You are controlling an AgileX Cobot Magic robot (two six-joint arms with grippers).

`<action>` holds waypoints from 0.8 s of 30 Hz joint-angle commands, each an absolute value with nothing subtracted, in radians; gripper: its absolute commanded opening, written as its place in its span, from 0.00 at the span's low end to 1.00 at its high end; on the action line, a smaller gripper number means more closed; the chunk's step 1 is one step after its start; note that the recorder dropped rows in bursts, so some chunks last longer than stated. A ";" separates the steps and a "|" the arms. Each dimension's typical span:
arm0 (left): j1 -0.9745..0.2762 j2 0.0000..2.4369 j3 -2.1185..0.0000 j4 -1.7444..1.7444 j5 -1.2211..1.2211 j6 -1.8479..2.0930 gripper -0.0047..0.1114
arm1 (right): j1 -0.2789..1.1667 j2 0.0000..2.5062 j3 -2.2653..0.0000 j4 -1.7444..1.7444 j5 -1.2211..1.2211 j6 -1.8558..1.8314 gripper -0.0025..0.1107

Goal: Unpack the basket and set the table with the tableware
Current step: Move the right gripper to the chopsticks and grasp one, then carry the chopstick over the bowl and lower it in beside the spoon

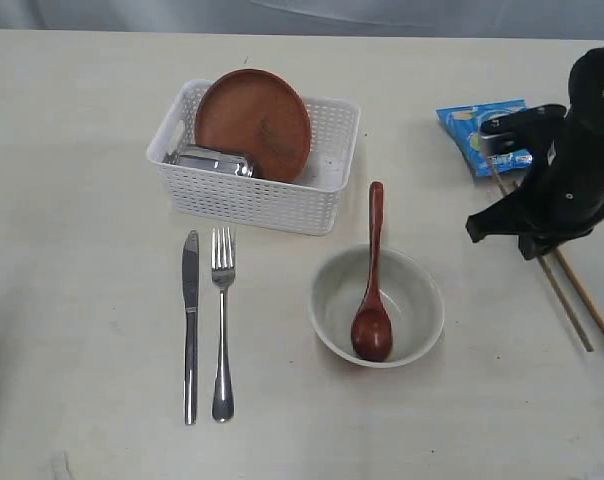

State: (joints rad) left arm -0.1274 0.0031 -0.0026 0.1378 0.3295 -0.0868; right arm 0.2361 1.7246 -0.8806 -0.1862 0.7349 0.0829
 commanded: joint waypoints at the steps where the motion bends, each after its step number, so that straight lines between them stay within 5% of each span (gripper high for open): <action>1: -0.132 0.000 0.000 0.138 0.319 -0.085 0.04 | 0.306 1.565 -0.886 -0.015 0.804 0.082 0.02; 7: -0.132 0.000 0.000 0.138 0.319 -0.085 0.04 | 0.417 1.419 -0.788 0.267 0.765 0.088 0.02; 24: -0.132 0.000 0.000 0.138 0.319 -0.085 0.04 | 0.525 1.536 -0.752 0.471 0.682 0.159 0.02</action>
State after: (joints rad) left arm -0.1274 0.0031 -0.0026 0.1378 0.3295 -0.0868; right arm 0.5271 1.5197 -0.7532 0.4660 0.6996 0.1255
